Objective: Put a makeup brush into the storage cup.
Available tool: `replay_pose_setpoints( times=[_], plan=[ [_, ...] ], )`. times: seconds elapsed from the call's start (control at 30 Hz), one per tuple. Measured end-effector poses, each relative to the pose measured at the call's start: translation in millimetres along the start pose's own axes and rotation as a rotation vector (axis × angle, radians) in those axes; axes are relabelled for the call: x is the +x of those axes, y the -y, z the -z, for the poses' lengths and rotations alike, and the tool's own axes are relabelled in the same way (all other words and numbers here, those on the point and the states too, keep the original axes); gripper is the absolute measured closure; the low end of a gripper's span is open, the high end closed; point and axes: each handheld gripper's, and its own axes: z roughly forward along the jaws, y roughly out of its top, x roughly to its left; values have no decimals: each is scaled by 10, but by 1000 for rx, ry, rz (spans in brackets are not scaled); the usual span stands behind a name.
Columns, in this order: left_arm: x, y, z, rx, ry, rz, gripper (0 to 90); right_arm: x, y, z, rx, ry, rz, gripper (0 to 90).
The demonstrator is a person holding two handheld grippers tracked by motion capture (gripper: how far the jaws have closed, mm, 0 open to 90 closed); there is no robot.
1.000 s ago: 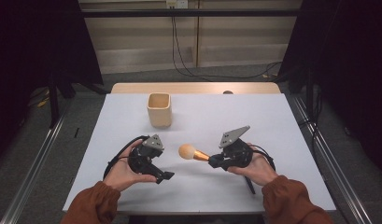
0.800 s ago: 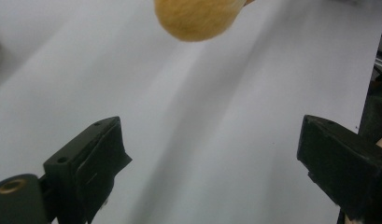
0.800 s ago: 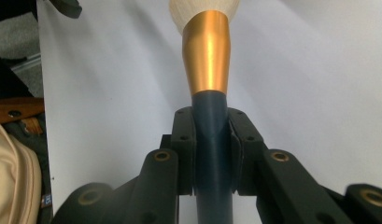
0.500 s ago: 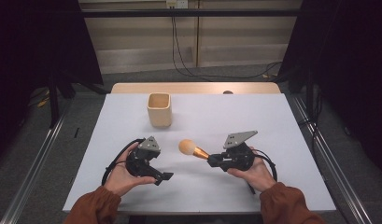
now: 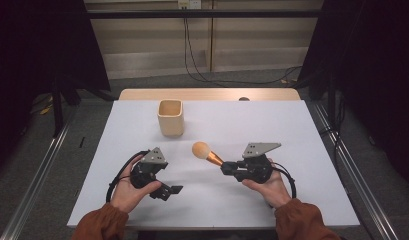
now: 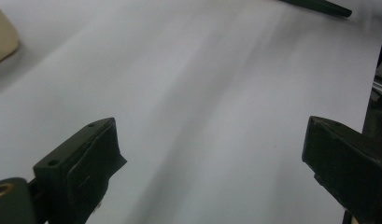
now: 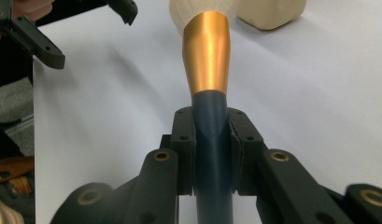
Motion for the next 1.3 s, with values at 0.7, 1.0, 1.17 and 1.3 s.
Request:
replay_pose_setpoints(
  times=[0.7, 1.0, 1.17, 1.3],
  plan=[
    [-27, 25, 44, -84, -69, 14, 45, 106, -20, 55, -214, -32, 13, 753],
    [-47, 13, 77, -143, -80, 29, 47, 109, -33, 67, -282, -27, 18, 753],
    [-79, -10, 82, -172, -70, 38, 47, 125, -50, 66, -298, -24, 39, 753],
    [-109, -49, 95, -205, -76, 28, 47, 123, -62, 62, -320, -27, 38, 753]
  ],
)
